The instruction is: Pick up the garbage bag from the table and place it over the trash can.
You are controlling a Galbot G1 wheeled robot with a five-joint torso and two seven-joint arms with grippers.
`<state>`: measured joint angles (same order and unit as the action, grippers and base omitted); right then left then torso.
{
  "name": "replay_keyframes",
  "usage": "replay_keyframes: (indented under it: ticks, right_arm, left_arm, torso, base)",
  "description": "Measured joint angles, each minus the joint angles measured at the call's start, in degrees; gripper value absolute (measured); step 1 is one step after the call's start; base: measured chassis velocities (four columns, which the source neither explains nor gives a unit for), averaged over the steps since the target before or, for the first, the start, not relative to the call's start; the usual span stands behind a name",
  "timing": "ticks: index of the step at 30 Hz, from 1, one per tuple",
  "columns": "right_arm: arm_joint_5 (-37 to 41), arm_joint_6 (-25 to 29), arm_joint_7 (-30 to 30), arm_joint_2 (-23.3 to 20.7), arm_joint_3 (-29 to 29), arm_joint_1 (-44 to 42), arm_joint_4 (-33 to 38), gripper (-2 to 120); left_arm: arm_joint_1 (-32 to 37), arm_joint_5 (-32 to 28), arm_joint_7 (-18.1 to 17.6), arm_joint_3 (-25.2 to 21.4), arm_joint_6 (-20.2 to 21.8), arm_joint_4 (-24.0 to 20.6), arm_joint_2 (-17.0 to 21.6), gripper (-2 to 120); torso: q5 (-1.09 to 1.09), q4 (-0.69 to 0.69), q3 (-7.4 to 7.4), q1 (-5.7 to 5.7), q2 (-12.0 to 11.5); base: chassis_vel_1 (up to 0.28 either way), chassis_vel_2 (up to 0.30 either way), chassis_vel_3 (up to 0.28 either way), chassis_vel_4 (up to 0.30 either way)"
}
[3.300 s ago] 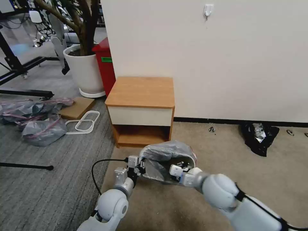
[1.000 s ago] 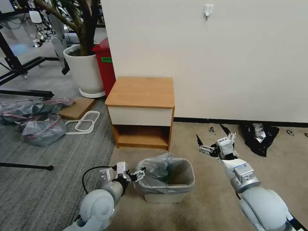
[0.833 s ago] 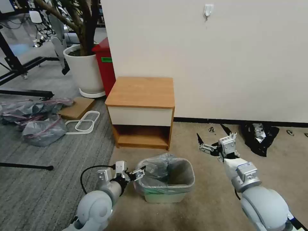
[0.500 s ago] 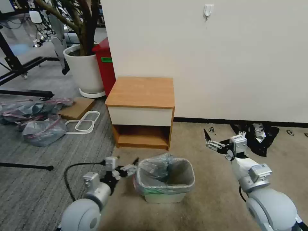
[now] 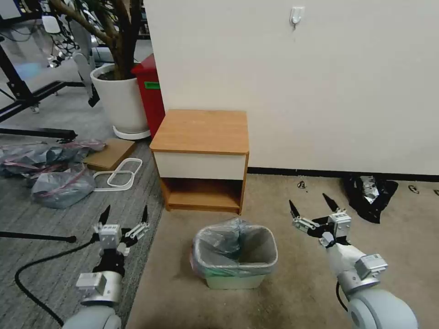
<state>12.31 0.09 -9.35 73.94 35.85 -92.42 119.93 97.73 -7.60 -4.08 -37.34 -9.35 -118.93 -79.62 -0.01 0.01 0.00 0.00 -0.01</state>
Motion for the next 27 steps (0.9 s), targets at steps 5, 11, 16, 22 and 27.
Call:
replay_keyframes:
  ticks: [5,11,16,22,27]
  right_arm:
    - [-1.7,-1.0,-1.0,0.7,0.3,0.4,-1.3,100]
    - [-3.0,-1.3,0.5,1.5,0.3,1.1,-3.1,100]
    - [-3.9,0.2,2.6,2.1,0.1,1.8,-5.4,100]
    - [-3.9,1.8,3.9,2.5,-0.1,1.8,-6.5,100]
    - [-3.7,3.0,5.0,2.8,-0.1,1.7,-7.2,100]
  left_arm:
    - [-0.6,0.0,0.0,0.5,-0.6,1.8,-0.6,100]
    - [-1.6,-0.1,0.2,1.5,-1.3,4.2,-1.2,100]
    - [-2.2,0.0,0.2,2.1,-2.5,5.9,-1.9,100]
    - [-2.4,0.0,0.2,2.3,-3.1,6.4,-2.2,100]
    - [-2.4,-0.1,0.7,2.4,-3.4,6.7,-2.4,100]
  torso:
    - [0.00,-0.01,0.00,0.00,0.0]
    - [0.01,-0.01,0.00,0.00,0.0]
    - [0.01,0.00,0.00,0.00,0.0]
    - [0.01,-0.01,0.00,0.00,0.0]
    - [0.01,-0.01,0.00,0.00,0.0]
  base:
    - [0.000,0.000,0.000,0.000]
    - [0.000,0.000,0.000,0.000]
    - [0.000,0.000,0.000,0.000]
    - [0.000,0.000,0.000,0.000]
    - [0.000,0.000,0.000,0.000]
